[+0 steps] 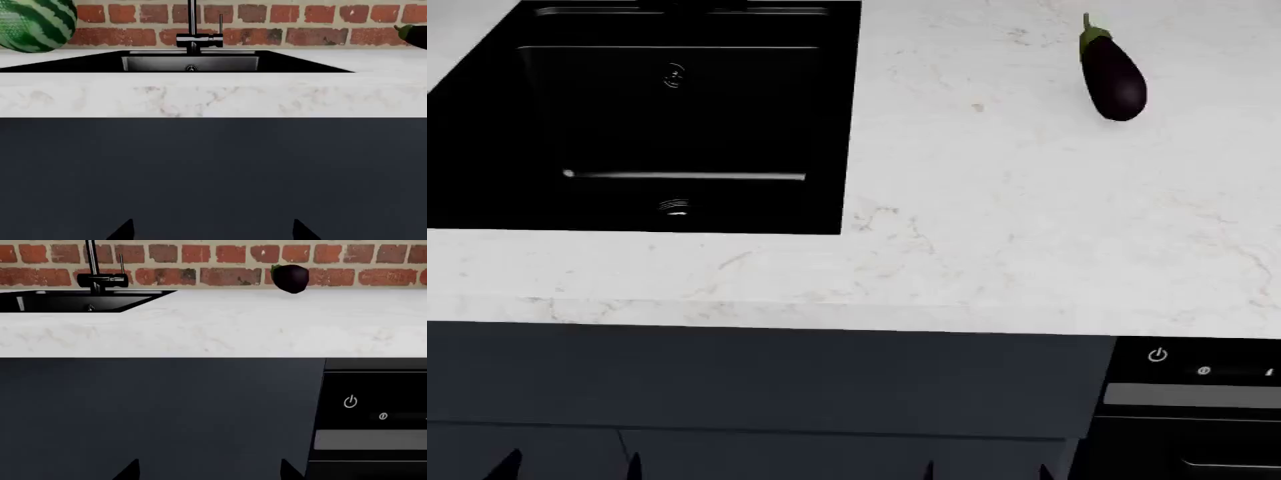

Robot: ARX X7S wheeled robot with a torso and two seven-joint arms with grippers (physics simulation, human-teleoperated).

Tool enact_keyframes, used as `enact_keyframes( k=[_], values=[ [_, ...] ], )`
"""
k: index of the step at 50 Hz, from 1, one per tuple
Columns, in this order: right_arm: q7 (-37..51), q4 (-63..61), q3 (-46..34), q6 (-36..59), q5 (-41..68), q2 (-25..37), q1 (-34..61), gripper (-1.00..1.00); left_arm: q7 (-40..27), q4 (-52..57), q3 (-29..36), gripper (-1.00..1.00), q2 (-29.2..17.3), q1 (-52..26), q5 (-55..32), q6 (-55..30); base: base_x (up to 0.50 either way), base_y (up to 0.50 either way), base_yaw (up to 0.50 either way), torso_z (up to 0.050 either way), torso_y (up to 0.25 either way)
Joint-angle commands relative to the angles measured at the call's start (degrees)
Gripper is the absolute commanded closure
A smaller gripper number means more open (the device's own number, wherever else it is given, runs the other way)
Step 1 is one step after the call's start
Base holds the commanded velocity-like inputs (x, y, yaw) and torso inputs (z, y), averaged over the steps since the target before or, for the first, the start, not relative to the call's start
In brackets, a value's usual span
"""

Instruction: Pick the eggplant from the counter and place it in the sink

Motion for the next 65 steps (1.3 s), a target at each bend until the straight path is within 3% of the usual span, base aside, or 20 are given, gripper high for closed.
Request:
enact_keyframes(
  k=[1,65],
  values=[
    [2.4,-0.3,-2.4,0.2,2.0,2.0,-0.1,-1.00,-0.9,-0.1,0.9,-1.00,-0.8,0.0,-0.8,0.1,0.00,0.00,0.00,0.000,0.000],
    [8.4,-1.0,-8.2,-0.6,5.4,6.7,-1.1,-1.00,-6.6,1.5,7.7,-1.00,-6.6,0.7,-7.3,-0.1,0.00,0.00,0.00,0.000,0.000]
  ],
)
